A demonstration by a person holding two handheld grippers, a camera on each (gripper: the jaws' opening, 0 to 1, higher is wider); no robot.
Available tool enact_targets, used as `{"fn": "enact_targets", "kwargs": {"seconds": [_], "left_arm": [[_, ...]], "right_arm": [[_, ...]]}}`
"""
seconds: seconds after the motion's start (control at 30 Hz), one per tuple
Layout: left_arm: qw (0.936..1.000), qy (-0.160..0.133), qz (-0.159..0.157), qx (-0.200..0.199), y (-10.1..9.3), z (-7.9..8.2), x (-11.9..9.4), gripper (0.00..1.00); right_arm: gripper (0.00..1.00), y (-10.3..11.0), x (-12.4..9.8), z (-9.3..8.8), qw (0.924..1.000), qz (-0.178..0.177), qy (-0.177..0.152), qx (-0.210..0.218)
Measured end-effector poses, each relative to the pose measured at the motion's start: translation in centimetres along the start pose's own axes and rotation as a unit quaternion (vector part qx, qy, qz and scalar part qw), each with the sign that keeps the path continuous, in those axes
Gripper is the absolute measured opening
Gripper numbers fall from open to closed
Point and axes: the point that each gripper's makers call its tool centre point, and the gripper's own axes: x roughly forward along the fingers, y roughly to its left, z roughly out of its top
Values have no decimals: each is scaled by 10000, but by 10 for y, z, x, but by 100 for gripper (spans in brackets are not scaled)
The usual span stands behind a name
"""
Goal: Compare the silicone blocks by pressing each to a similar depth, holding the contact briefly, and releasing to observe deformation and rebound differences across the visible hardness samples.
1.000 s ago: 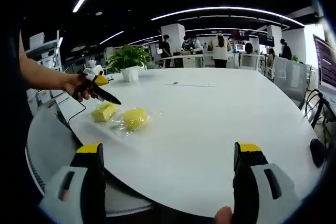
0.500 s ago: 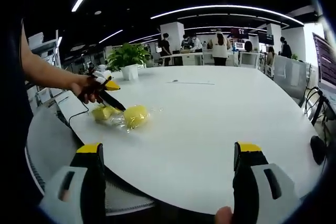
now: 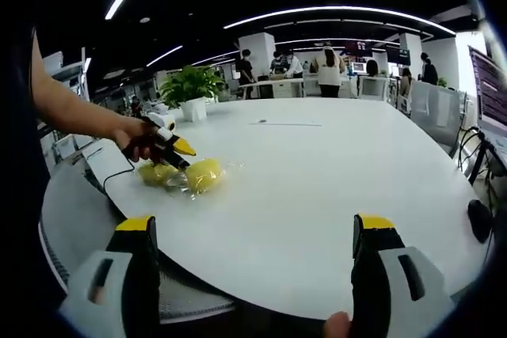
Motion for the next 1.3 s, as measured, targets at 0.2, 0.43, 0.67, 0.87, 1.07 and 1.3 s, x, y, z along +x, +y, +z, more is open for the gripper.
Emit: {"fn": "enact_targets", "kwargs": {"seconds": [0.2, 0.43, 0.67, 0.87, 1.07, 1.3], "left_arm": [[9997, 129, 168, 109, 3, -2, 3, 38], [9991, 82, 371, 180, 8, -4, 5, 30], [9989, 107, 454, 43, 9, -6, 4, 27], [9988, 17, 477, -73, 10, -8, 4, 20], [9984, -57, 479, -284, 9, -7, 4, 11], [9984, -47, 556, -116, 3, -8, 4, 5]], "right_arm": [[97, -1, 0, -1, 10000, 1, 17, -25], [97, -3, 0, -2, 9999, -38, -56, 119], [96, -3, -1, -1, 9999, -55, -74, 120], [96, -3, -2, -2, 9998, -54, -83, 146], [97, -3, -2, -2, 9999, -29, -42, 115], [96, -3, -2, -3, 10000, -1, 42, 14]]}}
